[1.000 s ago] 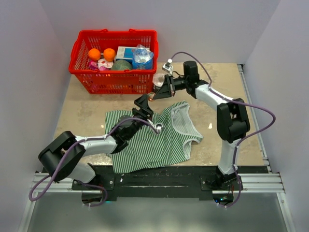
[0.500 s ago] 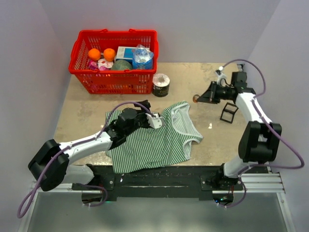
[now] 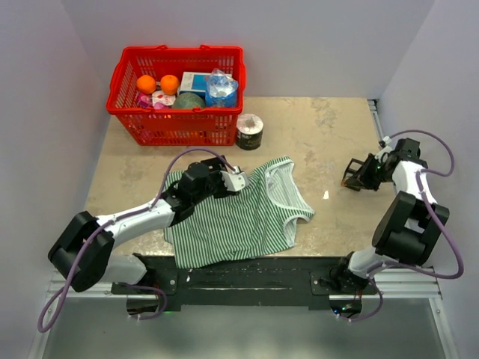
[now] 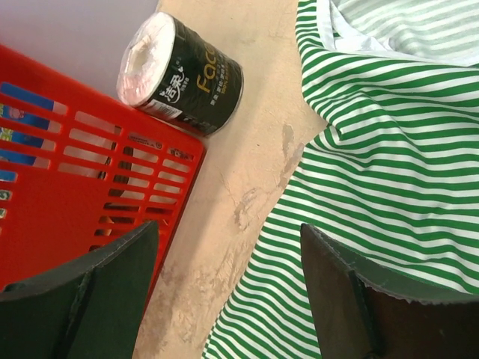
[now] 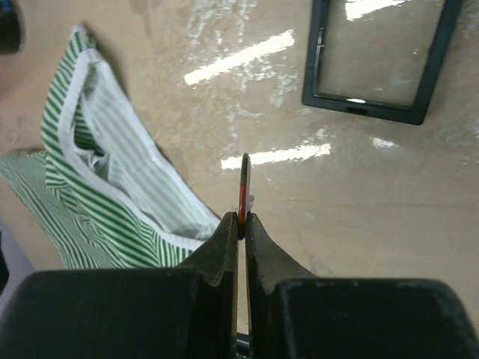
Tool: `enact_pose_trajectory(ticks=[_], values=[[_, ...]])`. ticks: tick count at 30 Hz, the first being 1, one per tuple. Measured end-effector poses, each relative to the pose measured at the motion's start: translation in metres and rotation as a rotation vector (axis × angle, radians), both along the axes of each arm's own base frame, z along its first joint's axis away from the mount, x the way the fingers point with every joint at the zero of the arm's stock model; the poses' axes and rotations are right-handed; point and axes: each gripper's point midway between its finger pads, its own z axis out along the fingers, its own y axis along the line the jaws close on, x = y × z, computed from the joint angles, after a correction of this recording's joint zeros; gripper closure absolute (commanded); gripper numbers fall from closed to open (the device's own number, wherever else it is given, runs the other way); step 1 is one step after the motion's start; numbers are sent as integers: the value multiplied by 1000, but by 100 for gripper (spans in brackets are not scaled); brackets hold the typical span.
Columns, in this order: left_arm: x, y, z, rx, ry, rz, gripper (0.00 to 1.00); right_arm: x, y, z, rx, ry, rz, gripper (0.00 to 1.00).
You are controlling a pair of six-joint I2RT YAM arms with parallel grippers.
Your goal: Remove the brooch from the garment
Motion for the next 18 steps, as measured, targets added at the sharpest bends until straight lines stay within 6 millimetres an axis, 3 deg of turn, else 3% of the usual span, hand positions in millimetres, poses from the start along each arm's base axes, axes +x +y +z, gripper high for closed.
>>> enact_pose_trajectory(ticks=[8,18], values=[[0,1,-7,-2,34,11,21,9,-20,-36,-48,98,-44,100],[2,1,-13,50,80,8,22,45,-40,-37,-89,24,-72,100]])
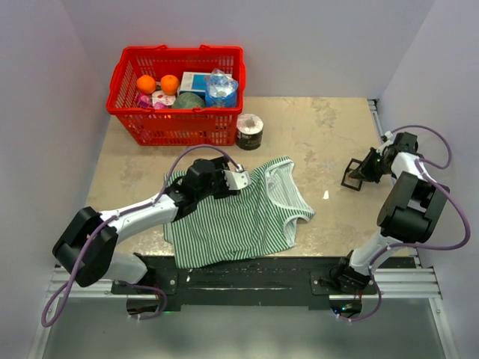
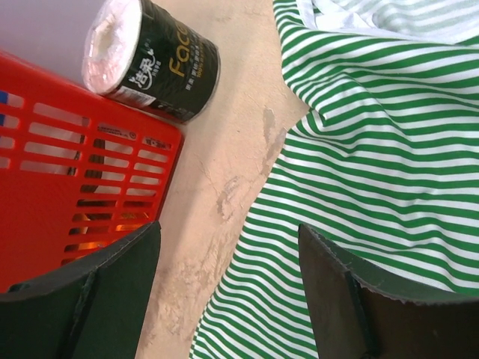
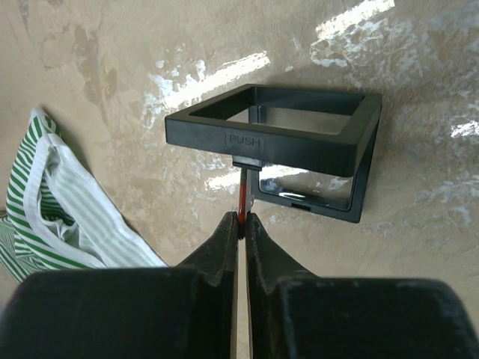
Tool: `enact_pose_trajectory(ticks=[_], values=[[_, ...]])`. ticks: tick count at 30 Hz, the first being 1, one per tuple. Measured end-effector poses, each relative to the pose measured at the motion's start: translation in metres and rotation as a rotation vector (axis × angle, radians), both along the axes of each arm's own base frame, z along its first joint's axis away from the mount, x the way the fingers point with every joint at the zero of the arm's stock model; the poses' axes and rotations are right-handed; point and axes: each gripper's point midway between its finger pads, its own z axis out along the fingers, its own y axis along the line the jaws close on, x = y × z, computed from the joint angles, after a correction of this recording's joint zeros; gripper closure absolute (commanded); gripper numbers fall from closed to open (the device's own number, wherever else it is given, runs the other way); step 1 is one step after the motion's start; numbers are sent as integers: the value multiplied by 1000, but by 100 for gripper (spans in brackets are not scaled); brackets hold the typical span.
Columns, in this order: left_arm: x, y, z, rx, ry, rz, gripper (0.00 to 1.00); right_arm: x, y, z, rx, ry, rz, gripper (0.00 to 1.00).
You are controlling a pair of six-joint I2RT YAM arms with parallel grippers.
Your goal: Remove the brooch from the garment
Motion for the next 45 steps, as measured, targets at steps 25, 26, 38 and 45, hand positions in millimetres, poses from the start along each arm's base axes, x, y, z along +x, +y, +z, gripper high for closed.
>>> enact_pose_trajectory(ticks=[25,26,38,45], values=[[2,-4,-9,43,67,5,23,21,-13,-17,-21,-29,-46,98],[2,-4,-10,44,68,4,23,21,-13,-17,-21,-29,-46,94],[2,-4,-10,44,69,4,23,11,-7,-27,4,2,-62,90],[2,-4,-10,44,69,4,23,4,-3,-31,11,19,-71,73]])
